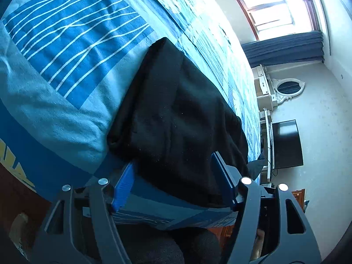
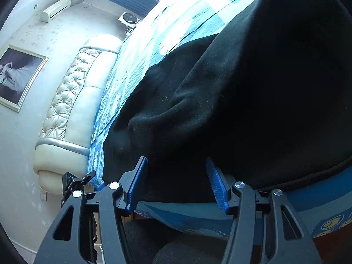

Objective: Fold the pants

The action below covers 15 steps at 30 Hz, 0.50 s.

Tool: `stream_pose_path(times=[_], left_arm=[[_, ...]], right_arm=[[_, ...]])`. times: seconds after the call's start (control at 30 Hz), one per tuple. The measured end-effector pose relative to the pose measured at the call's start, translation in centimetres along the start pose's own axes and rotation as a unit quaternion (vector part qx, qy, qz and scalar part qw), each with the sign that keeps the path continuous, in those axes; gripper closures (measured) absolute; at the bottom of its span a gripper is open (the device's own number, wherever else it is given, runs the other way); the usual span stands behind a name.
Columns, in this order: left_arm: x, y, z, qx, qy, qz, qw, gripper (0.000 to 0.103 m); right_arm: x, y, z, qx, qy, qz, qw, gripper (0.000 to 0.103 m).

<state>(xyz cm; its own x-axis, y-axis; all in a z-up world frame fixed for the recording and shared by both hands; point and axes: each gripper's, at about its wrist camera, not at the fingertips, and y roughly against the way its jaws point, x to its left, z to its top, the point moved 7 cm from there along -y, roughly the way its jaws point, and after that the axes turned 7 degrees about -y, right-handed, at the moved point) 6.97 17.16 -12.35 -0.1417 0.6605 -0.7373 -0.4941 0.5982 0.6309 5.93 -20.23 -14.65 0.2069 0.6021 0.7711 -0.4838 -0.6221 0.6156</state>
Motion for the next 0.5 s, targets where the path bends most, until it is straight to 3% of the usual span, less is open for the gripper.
stream_pose_path(times=[0.03,0.13,0.2,0.3,0.37,0.4,0.5], left_arm=[[0.1,0.0,0.1,0.0,0.006,0.0,1.0,0.037],[0.6,0.1,0.0,0.003,0.008,0.026,0.9996,0.055],[0.8,0.3,0.0,0.009,0.002,0.051,0.9987,0.074],[1.1,0.6,0.0,0.013,-0.002,0.064,0.9978,0.083],[1.3,0.7,0.1,0.014,0.0,0.064,0.9979,0.084],[1.3,0.8,0.1,0.014,0.002,0.063,0.9979,0.086],[0.8,1.6,0.5,0.005,-0.005,0.06,0.9982,0.093]], right_arm=[[0.0,0.0,0.1,-0.003,-0.005,-0.001,1.0,0.047],[-0.2,0.0,0.3,-0.013,-0.027,-0.002,1.0,0.047],[-0.2,0.0,0.5,-0.02,-0.037,-0.004,0.999,0.047],[0.0,-0.2,0.6,-0.032,-0.038,-0.023,0.998,0.05],[0.1,-0.5,0.6,-0.032,-0.032,-0.036,0.998,0.065],[0.1,-0.7,0.5,-0.027,-0.034,-0.037,0.998,0.083],[0.7,-0.1,0.1,-0.042,-0.035,-0.034,0.998,0.093]])
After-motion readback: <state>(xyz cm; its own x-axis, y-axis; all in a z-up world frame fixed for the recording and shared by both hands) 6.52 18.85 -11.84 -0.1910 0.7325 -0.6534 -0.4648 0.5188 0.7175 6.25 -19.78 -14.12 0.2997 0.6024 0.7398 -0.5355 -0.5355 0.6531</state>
